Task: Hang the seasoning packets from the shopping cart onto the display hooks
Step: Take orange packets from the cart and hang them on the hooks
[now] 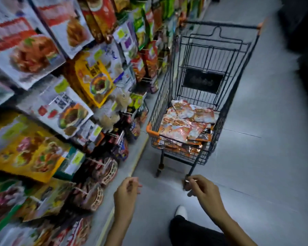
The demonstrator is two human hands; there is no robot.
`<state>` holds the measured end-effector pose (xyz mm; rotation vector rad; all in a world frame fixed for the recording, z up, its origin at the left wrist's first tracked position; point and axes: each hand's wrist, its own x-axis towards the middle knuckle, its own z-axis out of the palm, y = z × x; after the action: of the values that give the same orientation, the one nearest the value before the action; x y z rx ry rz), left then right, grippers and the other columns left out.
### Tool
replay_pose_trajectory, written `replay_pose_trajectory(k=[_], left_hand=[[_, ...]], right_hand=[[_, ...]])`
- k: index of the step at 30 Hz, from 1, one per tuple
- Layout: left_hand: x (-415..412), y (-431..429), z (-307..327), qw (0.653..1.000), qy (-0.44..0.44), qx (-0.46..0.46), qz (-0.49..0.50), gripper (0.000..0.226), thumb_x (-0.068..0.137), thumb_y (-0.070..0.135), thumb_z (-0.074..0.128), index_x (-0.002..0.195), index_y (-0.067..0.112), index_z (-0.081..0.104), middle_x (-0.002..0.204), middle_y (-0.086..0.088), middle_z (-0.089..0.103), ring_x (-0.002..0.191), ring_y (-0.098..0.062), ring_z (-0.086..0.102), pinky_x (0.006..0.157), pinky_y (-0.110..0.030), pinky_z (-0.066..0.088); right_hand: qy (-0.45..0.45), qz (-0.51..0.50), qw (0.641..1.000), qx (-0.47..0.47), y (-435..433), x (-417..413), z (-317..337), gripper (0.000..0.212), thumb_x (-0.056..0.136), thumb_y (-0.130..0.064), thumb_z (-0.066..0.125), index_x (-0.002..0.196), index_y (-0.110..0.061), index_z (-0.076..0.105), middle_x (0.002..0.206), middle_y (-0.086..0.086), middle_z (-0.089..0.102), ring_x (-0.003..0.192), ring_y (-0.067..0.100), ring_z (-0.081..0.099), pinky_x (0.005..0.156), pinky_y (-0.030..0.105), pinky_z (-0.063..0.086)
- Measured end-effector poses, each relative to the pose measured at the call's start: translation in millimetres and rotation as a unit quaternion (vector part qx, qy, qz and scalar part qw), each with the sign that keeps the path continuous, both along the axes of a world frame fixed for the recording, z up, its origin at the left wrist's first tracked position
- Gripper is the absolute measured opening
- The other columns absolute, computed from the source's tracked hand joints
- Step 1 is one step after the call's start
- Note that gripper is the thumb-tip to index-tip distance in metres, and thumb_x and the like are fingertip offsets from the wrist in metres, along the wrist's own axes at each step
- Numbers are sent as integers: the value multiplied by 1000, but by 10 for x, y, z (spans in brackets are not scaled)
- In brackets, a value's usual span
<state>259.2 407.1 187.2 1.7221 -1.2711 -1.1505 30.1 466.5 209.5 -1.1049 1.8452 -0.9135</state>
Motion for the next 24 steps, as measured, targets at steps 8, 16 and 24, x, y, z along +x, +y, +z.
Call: replay_pose_trajectory(k=[8, 16, 24], left_hand=[[-873, -1184, 82, 997, -31, -19, -67, 21, 97, 11, 52, 84, 24, 63, 77, -1, 70, 67, -18, 66, 69, -38, 54], [-1470, -2503, 75, 989, -70, -39, -122, 14, 98, 12, 51, 94, 9, 64, 77, 3, 67, 60, 1, 61, 63, -20, 49], [-1752, -3916, -306, 963, -225, -71, -131, 25, 98, 18, 52, 117, 4, 59, 107, -13, 65, 90, -18, 56, 75, -29, 42]], right_hand=[[19, -90, 996, -2, -851, -1040, -16, 21, 99, -15, 51, 85, -14, 67, 68, 0, 72, 63, 7, 67, 69, 27, 53], [-18, -193, 981, 11, -1866, -1569, -333, 21, 99, -14, 50, 89, -7, 67, 74, 7, 72, 70, 18, 71, 69, 28, 55], [-64, -221, 967, 107, -2996, -1627, -1197, 21, 100, -14, 48, 97, -1, 65, 77, 6, 70, 68, 10, 67, 66, 26, 55]])
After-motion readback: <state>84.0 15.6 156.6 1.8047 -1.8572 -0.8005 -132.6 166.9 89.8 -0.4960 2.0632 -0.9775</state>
